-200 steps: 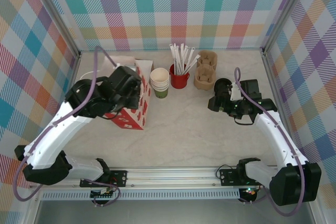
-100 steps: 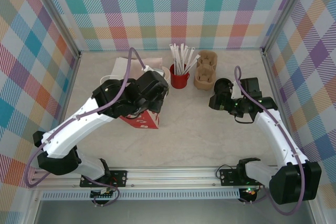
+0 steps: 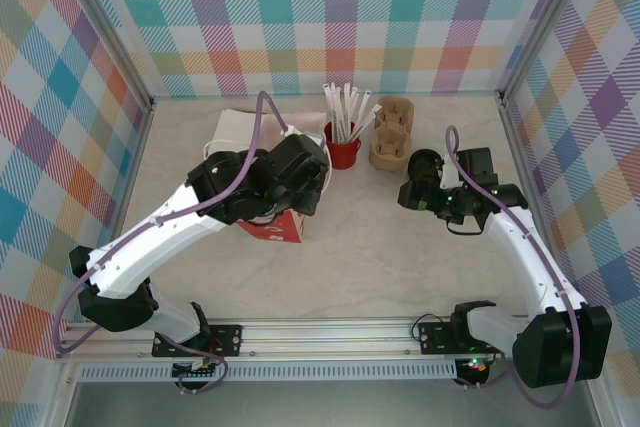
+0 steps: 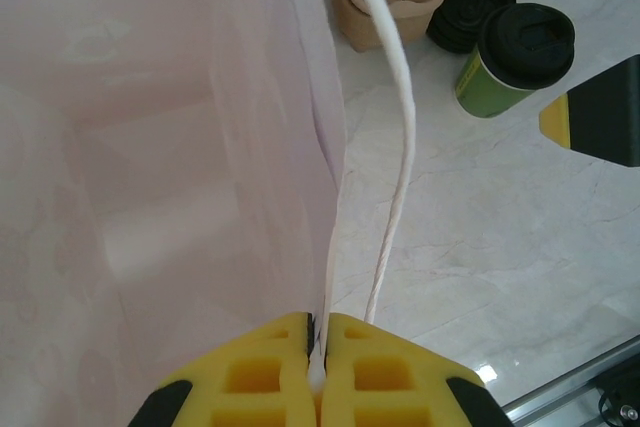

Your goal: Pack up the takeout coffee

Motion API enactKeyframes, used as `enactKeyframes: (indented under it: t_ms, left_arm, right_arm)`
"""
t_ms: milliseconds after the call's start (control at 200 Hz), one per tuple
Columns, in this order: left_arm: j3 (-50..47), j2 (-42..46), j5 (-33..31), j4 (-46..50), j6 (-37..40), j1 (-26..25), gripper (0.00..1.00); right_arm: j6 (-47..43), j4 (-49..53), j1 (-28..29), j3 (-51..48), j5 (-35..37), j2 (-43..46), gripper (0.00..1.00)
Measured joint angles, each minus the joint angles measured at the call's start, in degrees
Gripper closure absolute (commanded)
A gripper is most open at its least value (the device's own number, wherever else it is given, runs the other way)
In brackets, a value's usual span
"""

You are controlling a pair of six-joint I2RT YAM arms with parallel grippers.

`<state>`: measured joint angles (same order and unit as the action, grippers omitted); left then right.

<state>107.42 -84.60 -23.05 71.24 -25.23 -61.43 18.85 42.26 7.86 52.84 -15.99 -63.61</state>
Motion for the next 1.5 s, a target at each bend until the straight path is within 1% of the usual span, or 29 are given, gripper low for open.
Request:
enactKeyframes:
  t_ms: [230, 490, 710, 890, 1150, 1250, 1385, 1450, 1505]
  left_arm:
    - [0.0, 0.3, 0.2, 2.8, -0.3, 0.0, 1.00]
    - [-0.1, 3.5, 3.3, 5.7, -0.7, 0.0, 1.00]
    - [0.0, 3.7, 6.0, 6.5, 0.4, 0.0, 1.00]
    - [-0.4, 0.8, 7.5, 4.9, 2.1, 0.0, 1.00]
    - [-2.9, -4.5, 7.5, 0.7, 3.2, 0.0, 0.99]
    - [-3.8, -5.3, 7.4, -0.7, 3.6, 0.0, 0.94]
    - [-4.1, -6.1, 7.4, -1.9, 3.8, 0.0, 0.82]
    - [-4.1, -6.3, 7.5, -2.4, 3.8, 0.0, 0.74]
    - [-4.1, -6.5, 7.3, -2.6, 3.8, 0.0, 0.72]
  right_arm:
    - [0.0, 0.0, 0.0, 0.0, 0.4, 0.0, 0.00]
    - [0.0, 0.0, 0.0, 0.0, 0.4, 0.0, 0.00]
    - [0.0, 0.0, 0.0, 0.0, 0.4, -0.7, 0.00]
    - [0.0, 0.0, 0.0, 0.0, 0.4, -0.7, 0.00]
    - [0.0, 0.0, 0.0, 0.0, 0.6, -0.7, 0.00]
    - [0.0, 0.0, 0.0, 0.0, 0.6, -0.7, 0.00]
    - [0.0, 0.0, 0.0, 0.0, 0.6, -0.7, 0.00]
    - [0.0, 0.0, 0.0, 0.0, 0.6, -0.7, 0.00]
    - [0.0, 0.0, 0.0, 0.0, 0.6, -0.7, 0.00]
